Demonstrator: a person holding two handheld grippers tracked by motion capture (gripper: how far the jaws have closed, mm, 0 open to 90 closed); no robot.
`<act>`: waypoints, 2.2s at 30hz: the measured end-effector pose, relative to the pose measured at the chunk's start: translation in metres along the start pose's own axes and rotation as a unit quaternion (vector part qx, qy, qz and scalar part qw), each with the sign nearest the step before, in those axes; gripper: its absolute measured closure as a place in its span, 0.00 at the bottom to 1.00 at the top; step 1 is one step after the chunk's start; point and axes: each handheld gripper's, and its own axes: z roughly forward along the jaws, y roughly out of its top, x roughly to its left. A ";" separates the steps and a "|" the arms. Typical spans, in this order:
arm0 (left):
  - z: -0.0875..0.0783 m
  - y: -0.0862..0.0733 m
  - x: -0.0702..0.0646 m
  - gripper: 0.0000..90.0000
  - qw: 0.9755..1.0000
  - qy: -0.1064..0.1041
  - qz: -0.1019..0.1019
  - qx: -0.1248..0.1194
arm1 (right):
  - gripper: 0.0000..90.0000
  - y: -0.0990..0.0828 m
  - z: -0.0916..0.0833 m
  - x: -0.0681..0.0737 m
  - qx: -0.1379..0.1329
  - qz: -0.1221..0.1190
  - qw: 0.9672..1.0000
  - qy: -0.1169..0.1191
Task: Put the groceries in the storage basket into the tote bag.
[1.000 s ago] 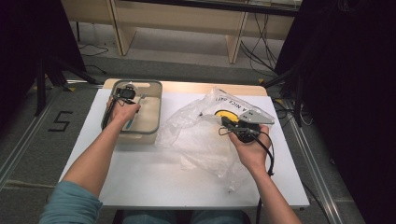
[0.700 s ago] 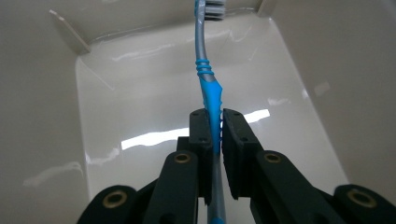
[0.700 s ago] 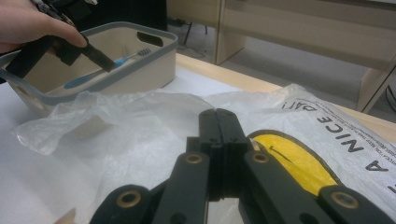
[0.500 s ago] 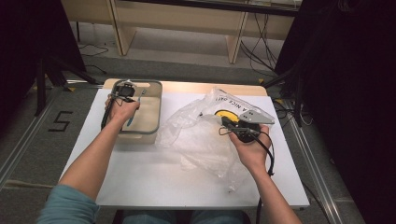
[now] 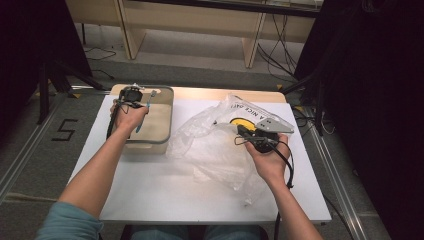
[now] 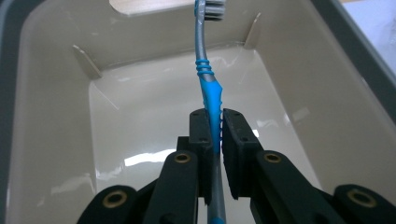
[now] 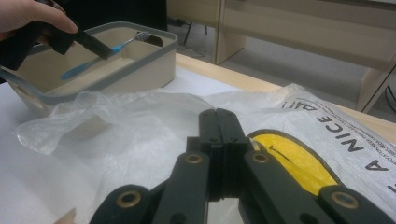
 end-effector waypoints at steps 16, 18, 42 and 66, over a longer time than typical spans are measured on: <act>-0.019 0.001 -0.004 0.91 0.999 -0.018 0.004 -0.032 | 1.00 -0.001 0.001 0.000 0.003 0.000 1.000 -0.001; -0.022 0.001 -0.005 0.91 0.999 -0.021 0.003 -0.037 | 1.00 -0.001 0.001 0.000 0.003 0.000 1.000 -0.001; -0.055 -0.006 -0.012 0.91 0.996 -0.053 0.010 -0.074 | 1.00 -0.002 0.002 0.001 0.006 -0.002 1.000 -0.001; -0.082 -0.021 -0.039 0.91 0.989 -0.095 0.039 -0.109 | 1.00 -0.002 0.003 0.002 0.006 -0.004 1.000 0.001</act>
